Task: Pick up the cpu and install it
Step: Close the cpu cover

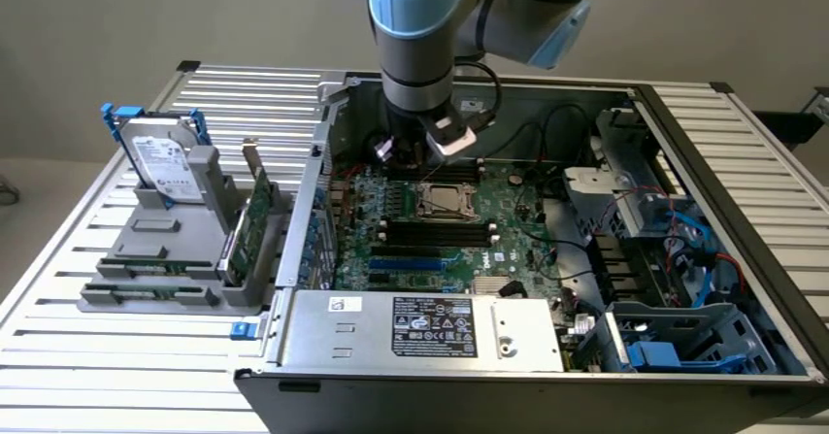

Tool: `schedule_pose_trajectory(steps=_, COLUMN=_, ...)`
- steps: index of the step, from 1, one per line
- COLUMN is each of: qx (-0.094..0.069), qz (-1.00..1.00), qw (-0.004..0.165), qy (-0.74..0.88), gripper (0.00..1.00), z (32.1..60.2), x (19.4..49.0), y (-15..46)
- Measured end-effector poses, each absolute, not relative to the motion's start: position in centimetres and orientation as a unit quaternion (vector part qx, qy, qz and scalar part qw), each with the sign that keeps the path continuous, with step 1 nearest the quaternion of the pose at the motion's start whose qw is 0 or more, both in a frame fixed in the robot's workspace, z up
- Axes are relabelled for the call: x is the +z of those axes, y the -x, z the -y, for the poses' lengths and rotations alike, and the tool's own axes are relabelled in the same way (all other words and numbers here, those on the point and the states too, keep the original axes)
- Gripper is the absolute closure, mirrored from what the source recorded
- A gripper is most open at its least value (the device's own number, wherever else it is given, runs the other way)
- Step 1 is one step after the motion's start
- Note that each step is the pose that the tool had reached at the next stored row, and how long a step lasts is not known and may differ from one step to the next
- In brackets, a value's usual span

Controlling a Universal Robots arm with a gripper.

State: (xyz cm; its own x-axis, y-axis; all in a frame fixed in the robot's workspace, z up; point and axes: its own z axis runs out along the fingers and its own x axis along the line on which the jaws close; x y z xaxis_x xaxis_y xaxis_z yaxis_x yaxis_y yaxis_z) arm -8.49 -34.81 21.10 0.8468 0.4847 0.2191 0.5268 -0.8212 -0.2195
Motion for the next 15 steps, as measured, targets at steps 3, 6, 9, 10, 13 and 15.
schedule_pose_trajectory(steps=3, qx=-0.078, qz=0.266, qw=0.141, qy=0.951, gripper=0.89, z=34.81, x=20.77, y=8.50)
schedule_pose_trajectory(steps=6, qx=-0.079, qz=0.265, qw=0.143, qy=0.950, gripper=0.89, z=34.81, x=20.42, y=8.49)
schedule_pose_trajectory(steps=9, qx=-0.079, qz=0.265, qw=0.145, qy=0.950, gripper=0.89, z=34.81, x=20.16, y=8.49)
schedule_pose_trajectory(steps=10, qx=-0.079, qz=0.265, qw=0.145, qy=0.950, gripper=0.89, z=34.81, x=20.12, y=8.49)
schedule_pose_trajectory(steps=13, qx=-0.079, qz=0.265, qw=0.145, qy=0.950, gripper=0.89, z=34.79, x=20.10, y=8.47)
schedule_pose_trajectory(steps=15, qx=-0.079, qz=0.265, qw=0.145, qy=0.950, gripper=0.89, z=34.78, x=20.10, y=8.42)
